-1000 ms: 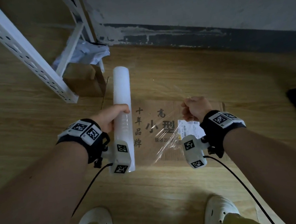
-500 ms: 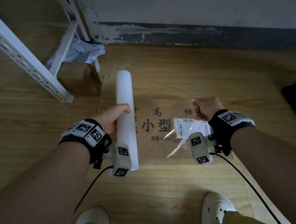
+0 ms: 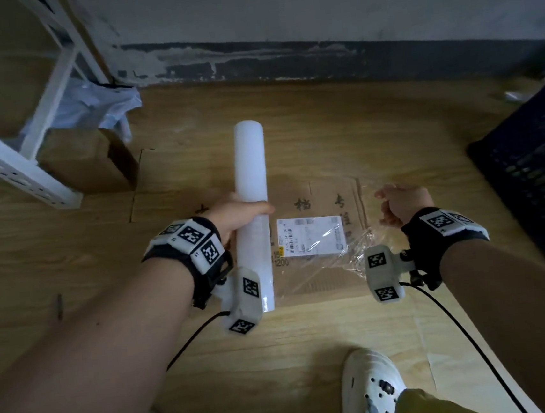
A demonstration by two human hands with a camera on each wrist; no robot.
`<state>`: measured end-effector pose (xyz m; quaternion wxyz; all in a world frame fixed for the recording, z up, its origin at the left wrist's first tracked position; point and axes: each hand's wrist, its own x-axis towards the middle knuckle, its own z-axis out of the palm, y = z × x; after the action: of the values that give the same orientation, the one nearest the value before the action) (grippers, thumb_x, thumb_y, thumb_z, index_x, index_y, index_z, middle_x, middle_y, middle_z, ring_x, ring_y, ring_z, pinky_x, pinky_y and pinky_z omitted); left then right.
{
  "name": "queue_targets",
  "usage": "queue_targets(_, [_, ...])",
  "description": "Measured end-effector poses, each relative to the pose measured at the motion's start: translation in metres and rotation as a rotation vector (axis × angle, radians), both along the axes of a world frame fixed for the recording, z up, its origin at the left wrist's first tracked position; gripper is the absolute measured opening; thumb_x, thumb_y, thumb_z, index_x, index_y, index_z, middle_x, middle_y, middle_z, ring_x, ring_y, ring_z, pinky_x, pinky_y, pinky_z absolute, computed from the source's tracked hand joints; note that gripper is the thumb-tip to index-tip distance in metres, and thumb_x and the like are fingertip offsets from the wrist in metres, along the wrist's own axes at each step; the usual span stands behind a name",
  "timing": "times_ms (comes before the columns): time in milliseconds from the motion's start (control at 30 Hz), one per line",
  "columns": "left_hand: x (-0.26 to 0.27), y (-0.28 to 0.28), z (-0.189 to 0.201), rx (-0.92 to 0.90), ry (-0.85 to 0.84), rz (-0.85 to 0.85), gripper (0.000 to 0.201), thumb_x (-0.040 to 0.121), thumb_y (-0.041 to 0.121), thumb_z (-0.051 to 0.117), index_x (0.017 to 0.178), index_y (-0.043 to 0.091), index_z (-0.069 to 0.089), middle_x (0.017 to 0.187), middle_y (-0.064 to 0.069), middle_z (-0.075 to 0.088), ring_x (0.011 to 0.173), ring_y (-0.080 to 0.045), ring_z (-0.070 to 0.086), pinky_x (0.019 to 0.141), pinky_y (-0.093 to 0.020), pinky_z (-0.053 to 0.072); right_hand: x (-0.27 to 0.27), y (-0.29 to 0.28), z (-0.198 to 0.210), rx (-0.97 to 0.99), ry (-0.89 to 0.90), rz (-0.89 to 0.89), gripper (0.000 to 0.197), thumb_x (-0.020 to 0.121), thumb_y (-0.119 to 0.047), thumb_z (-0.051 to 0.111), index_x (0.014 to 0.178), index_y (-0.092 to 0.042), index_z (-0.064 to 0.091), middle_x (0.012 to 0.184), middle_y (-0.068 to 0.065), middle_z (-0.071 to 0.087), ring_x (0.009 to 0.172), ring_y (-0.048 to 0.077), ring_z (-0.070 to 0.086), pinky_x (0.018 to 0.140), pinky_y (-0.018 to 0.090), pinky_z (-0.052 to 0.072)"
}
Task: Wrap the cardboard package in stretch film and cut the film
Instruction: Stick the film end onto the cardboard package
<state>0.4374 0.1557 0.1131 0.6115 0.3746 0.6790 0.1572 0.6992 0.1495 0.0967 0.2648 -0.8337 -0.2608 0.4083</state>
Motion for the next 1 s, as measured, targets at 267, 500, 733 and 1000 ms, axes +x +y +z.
queue_targets(267, [0.049,0.011,-0.012,-0.025,0.036,-0.097,0.019,0.087,0.014,0.059,0.095,0.014,0.042,0.085,-0.003,0.052,0.078,-0.017,0.054,0.068,-0.031,0.047,0.049,-0.006,-0.019,-0.064,0.037,-0.095,0.027,0.099,-0.002,0.040,0.080,-0.006,0.059,0.061,0.009,0.051,0.052,0.019,0.047,0.066,0.035,0.050])
queue_targets(500, [0.051,0.010,-0.026,-0.033,0.115,-0.142,0.038,0.084,0.021,0.069,0.109,0.013,0.043,0.106,-0.008,0.057,0.095,-0.023,0.057,0.076,-0.033,0.046,0.048,-0.010,-0.033,-0.130,-0.280,0.036,0.042,0.092,-0.004,0.048,0.132,-0.014,0.050,0.119,0.007,0.059,0.102,0.027,0.060,0.069,0.026,0.048])
queue_targets(733, [0.054,0.008,-0.032,-0.025,0.115,-0.151,0.048,0.084,0.020,0.070,0.122,0.008,0.043,0.109,-0.008,0.055,0.098,-0.023,0.057,0.082,-0.035,0.050,-0.009,-0.007,-0.049,-0.098,-0.287,0.487,0.035,0.098,-0.015,0.044,0.132,-0.016,0.053,0.128,0.010,0.058,0.111,0.026,0.059,0.079,0.030,0.047])
queue_targets(1000, [0.048,0.007,-0.042,-0.024,0.155,-0.150,0.053,0.079,0.019,0.074,0.121,0.006,0.045,0.108,-0.008,0.055,0.098,-0.022,0.056,0.084,-0.035,0.050,-0.023,-0.017,-0.066,-0.195,-0.279,0.602,0.077,0.092,-0.004,0.051,0.154,-0.019,0.008,0.145,0.012,0.033,0.119,0.030,0.052,0.097,0.040,0.050])
